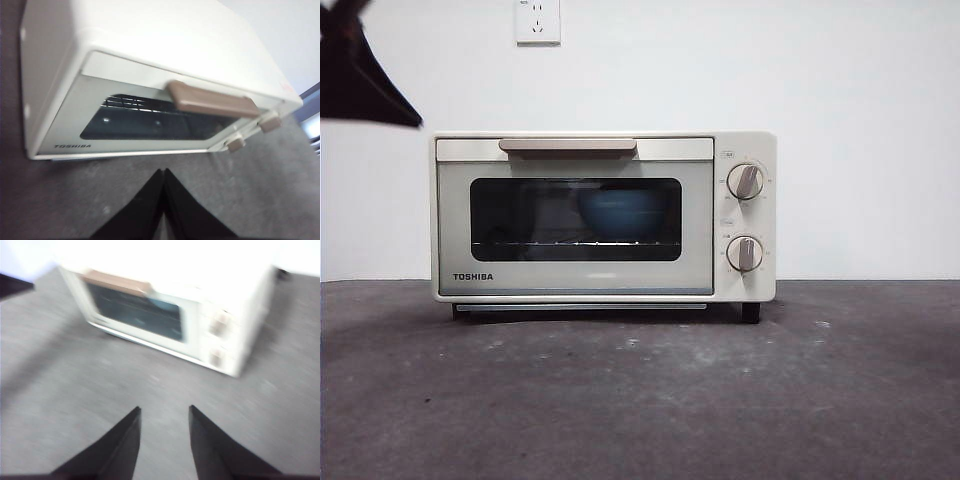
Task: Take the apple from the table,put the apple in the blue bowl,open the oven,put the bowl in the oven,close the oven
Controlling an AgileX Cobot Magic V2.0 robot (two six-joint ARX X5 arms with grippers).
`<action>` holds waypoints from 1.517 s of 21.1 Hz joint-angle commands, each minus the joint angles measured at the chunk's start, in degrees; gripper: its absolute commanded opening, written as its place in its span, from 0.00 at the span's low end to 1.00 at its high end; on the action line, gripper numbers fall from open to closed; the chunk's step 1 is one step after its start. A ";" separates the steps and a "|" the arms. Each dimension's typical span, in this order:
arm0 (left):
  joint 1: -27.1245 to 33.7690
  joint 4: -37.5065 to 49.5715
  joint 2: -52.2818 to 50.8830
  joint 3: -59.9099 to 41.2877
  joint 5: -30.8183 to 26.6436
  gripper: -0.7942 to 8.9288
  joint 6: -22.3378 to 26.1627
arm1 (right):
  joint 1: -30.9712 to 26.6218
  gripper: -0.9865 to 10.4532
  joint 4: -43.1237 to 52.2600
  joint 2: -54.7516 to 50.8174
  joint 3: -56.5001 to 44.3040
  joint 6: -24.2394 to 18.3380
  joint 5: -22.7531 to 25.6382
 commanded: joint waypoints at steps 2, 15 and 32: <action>-3.13 -9.64 -11.06 0.72 -7.21 0.09 7.48 | 0.44 0.22 11.67 0.46 -7.26 -1.44 -4.83; -7.41 -26.64 -30.88 0.72 -18.88 0.09 11.58 | 0.33 0.09 40.87 0.52 -25.38 0.31 -8.31; -7.41 -28.74 -31.26 0.72 -18.88 0.09 11.37 | 0.33 0.09 44.33 0.50 -25.35 0.28 -7.67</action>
